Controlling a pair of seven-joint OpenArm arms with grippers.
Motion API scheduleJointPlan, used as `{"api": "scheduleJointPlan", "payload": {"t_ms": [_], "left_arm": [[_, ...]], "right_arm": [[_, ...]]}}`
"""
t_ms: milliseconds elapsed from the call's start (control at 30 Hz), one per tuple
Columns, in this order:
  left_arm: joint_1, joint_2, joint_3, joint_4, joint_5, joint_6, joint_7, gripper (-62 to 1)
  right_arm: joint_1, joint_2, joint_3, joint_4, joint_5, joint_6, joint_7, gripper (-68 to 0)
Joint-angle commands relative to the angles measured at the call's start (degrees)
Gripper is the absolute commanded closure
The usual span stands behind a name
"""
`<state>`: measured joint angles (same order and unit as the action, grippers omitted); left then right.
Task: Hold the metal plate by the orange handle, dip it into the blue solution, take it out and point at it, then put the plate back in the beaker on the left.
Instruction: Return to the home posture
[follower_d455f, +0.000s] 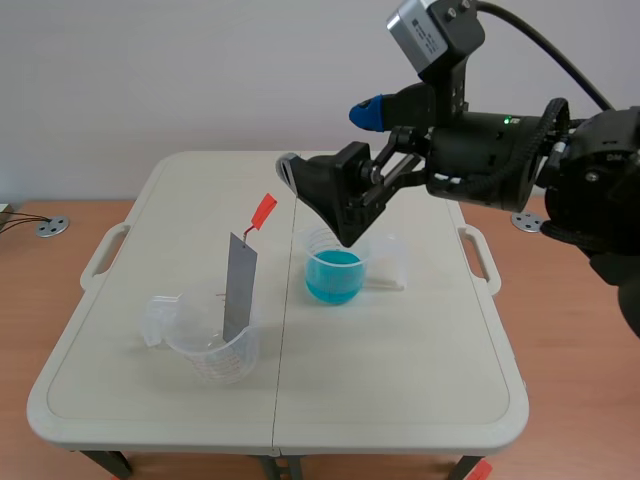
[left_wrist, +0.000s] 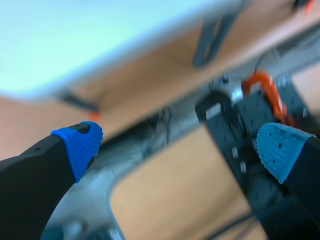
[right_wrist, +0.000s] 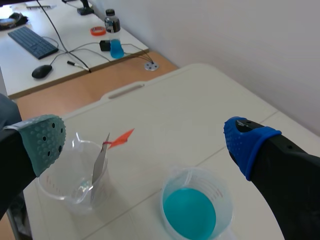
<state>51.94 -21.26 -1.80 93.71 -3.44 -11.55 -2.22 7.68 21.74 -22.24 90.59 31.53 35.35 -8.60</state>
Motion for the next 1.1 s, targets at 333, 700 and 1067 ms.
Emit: {"api": "scheduleJointPlan", "payload": {"t_ms": [333,700,1067], "left_arm": [[-5.9,-2.5,-0.2,10.1,0.0,0.0,-1.2,-62.3],[-7.5,-3.6,-0.2,17.6,-0.2,0.0,-3.7,-62.3],[-8.3,-7.9,-0.1,19.5,-3.4,-0.5,-10.5,-62.3]], "right_arm": [[-12.3,6.1,4.0,5.3,-4.7,-3.0,7.3,-66.3],[-26.2,6.5,16.0,9.9,-7.6,-3.0,12.3,-66.3],[-35.7,6.5,22.8,14.5,-10.7,-3.0,15.5,-66.3]]}}
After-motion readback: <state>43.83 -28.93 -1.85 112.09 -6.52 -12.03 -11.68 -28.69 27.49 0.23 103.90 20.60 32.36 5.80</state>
